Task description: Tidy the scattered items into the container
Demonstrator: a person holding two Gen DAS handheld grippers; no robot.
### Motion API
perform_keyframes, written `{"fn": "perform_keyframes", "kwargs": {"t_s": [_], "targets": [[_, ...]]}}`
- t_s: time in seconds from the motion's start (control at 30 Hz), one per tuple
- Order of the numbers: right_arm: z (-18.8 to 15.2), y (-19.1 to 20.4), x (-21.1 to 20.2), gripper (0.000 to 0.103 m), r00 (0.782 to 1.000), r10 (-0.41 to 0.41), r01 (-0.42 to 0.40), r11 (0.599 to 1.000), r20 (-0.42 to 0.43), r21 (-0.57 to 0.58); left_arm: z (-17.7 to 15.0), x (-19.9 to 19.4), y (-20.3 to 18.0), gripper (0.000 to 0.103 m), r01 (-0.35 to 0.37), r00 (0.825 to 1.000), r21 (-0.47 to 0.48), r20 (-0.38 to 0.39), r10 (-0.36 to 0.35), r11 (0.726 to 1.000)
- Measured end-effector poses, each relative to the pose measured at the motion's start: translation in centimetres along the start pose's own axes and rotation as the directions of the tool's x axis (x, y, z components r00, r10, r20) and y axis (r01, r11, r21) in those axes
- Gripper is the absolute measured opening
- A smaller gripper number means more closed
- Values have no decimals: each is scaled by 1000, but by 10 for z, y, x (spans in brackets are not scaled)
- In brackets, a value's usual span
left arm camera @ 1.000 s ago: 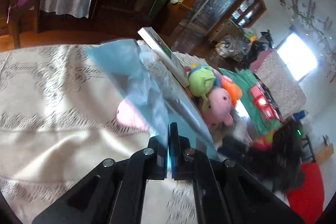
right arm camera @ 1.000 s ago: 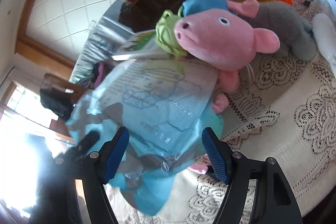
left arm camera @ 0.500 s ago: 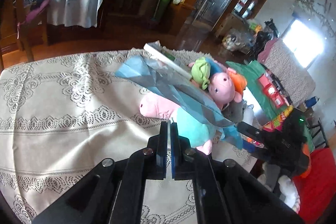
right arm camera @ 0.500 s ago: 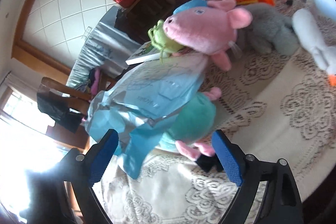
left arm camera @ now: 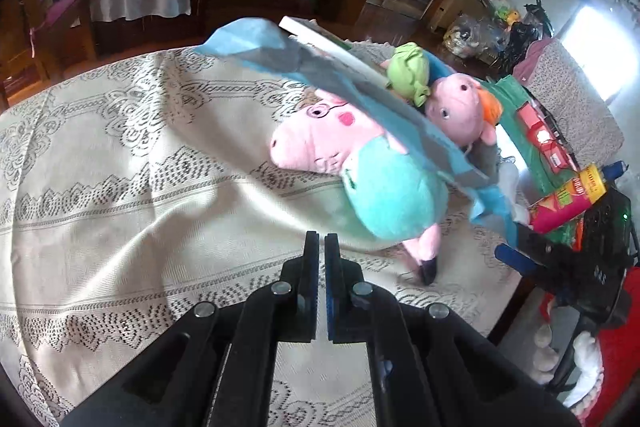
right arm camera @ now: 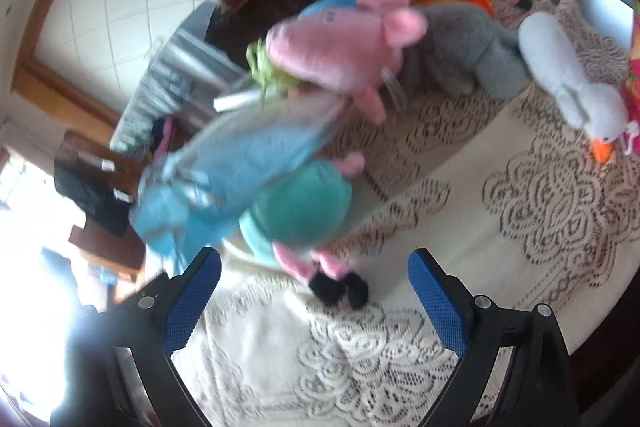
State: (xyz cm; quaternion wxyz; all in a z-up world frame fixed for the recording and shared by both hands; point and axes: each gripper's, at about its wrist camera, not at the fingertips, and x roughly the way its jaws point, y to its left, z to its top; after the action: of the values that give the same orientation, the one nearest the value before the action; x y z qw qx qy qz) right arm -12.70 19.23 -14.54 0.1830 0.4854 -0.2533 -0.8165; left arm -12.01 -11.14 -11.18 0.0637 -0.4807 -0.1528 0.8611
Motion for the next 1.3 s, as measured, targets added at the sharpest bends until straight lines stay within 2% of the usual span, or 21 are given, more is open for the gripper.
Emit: {"fn": "perform_keyframes", "kwargs": {"t_s": [0.1, 0.17, 0.23, 0.3, 0.37, 0.43, 0.57, 0.63, 0.7, 0.77, 0.93, 1.0, 1.13, 1.3], "targets": [[-12, 6, 14, 95, 999, -3, 0, 999, -50, -53, -4, 1, 9, 2, -29, 1000, -9, 0, 29, 1000], [-18, 11, 23, 95, 997, -4, -1, 998, -78, -69, -5, 7, 17, 2, -30, 997, -18, -66, 29, 999], [-21, 15, 31, 95, 995, -6, -1, 997, -97, -79, -7, 15, 25, 2, -64, 989, -11, -135, 62, 998], [-24, 22, 35, 95, 994, -15, 4, 995, -104, -102, -9, 11, 26, 2, -174, 981, 35, -80, 176, 984], [-25, 27, 38, 95, 994, -28, 15, 992, -107, -123, -11, 6, 25, 2, -199, 979, 66, -35, 202, 978], [-26, 30, 41, 95, 993, -37, 22, 990, -114, -136, -11, 2, 28, 3, -137, 989, 50, -41, 139, 989], [-32, 35, 45, 95, 992, -33, 15, 989, -122, -147, -9, -5, 30, 3, -49, 998, 28, -49, 50, 998], [-35, 37, 46, 95, 992, -30, 11, 989, -125, -149, -9, -2, 30, 3, -25, 995, 24, -92, 27, 999], [-37, 38, 47, 95, 991, -27, 8, 989, -131, -146, -9, 2, 32, 3, -49, 991, 22, -125, 51, 999], [-39, 40, 47, 95, 991, -17, -4, 989, -135, -150, -10, 0, 30, 3, -38, 993, 31, -110, 41, 999], [-55, 65, 49, 95, 988, 81, -107, 974, -135, -202, -8, -10, 29, 3, 70, 993, -74, -89, -76, 995], [-62, 77, 51, 95, 988, 97, -122, 966, -118, -227, -4, -15, 26, 3, 89, 993, -91, -73, -95, 992], [-70, 100, 53, 95, 988, 143, -154, 953, -60, -260, -1, -18, 16, 3, 137, 982, -119, -113, -150, 983], [-77, 121, 55, 95, 983, 171, -182, 924, -63, -337, -3, -20, 10, 3, 154, 978, -126, -118, -169, 980]]}}
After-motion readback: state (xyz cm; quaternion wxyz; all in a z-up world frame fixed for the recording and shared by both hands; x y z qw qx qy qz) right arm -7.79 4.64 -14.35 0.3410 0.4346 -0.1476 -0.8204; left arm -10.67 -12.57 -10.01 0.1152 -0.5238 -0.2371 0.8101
